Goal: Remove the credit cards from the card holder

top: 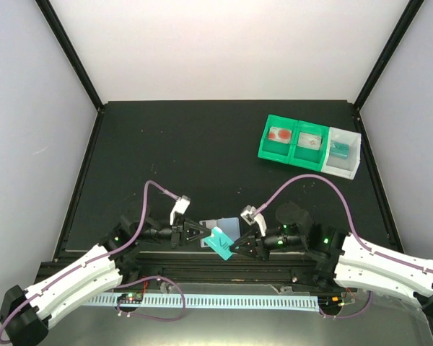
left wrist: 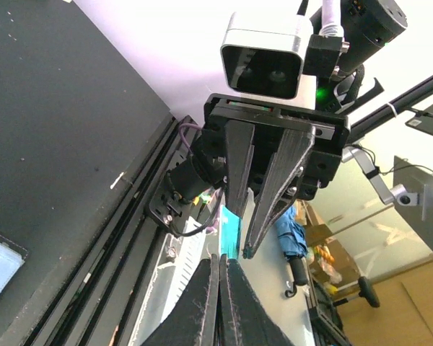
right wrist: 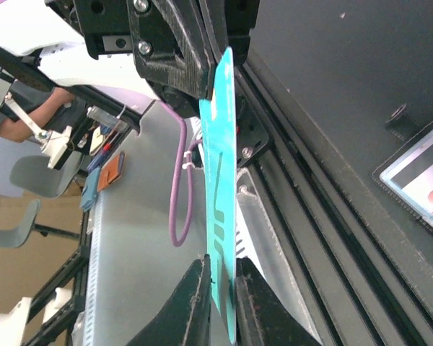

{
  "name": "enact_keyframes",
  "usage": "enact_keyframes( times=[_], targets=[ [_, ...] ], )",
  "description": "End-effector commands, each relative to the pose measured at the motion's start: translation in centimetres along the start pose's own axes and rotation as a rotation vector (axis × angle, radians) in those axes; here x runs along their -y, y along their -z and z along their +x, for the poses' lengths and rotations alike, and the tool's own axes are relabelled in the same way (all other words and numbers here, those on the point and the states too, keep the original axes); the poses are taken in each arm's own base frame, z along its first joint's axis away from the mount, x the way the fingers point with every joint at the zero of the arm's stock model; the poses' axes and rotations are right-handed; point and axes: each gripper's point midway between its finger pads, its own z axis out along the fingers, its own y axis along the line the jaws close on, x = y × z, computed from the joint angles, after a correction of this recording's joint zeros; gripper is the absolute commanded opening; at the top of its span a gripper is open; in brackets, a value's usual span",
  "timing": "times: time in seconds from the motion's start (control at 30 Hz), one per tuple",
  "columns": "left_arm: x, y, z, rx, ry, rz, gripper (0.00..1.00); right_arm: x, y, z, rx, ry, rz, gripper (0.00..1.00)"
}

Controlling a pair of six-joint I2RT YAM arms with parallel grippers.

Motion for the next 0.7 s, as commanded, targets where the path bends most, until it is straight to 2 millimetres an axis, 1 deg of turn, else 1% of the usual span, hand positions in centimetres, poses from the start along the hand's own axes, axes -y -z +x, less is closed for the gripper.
enact_keyframes(
  times=[0.0, 0.07, 0.13, 0.2, 0.27, 0.37, 0.43, 0.47, 0.57, 0.67],
  targets=[
    [1.1, 0.2, -1.5, 0.054, -0.037, 0.01, 0.02, -0.5, 0.8, -2.3, 0.12, -0.005, 0.009, 0.15],
    [1.1, 0.3, -2.1, 0.081, -0.034, 0.0, 0.02, 0.1, 1.1, -2.9, 0.171, -0.045, 0.036, 0.3],
    [0.7, 0.5, -2.8, 0.121, -0.022, -0.031, 0.02, 1.0, 1.6, -3.5, 0.241, -0.089, 0.072, 0.41],
    [0.4, 0.7, -3.6, 0.164, -0.01, -0.062, 0.02, 1.9, 2.1, -4.0, 0.314, -0.141, 0.093, 0.55],
    [0.3, 0.9, -4.6, 0.207, -0.006, -0.082, 0.02, 2.8, 2.6, -4.4, 0.376, -0.181, 0.12, 0.62],
    [0.1, 1.2, -6.0, 0.288, 0.02, -0.098, 0.02, 3.7, 3.3, -5.1, 0.451, -0.238, 0.147, 0.67],
    [-0.2, 1.5, -6.8, 0.347, 0.056, -0.101, 0.01, 3.5, 3.6, -5.8, 0.5, -0.27, 0.118, 0.68],
    [-0.4, 1.7, -7.1, 0.371, 0.078, -0.104, 0.02, 3.0, 3.7, -6.4, 0.528, -0.281, 0.081, 0.68],
    [-1.2, 1.9, -7.6, 0.424, 0.13, -0.111, 0.02, 2.6, 3.3, -7.0, 0.556, -0.34, 0.018, 0.68],
    [-1.5, 2.0, -7.9, 0.45, 0.155, -0.113, 0.01, 3.1, 2.8, -7.3, 0.57, -0.4, 0.005, 0.67]
  ],
)
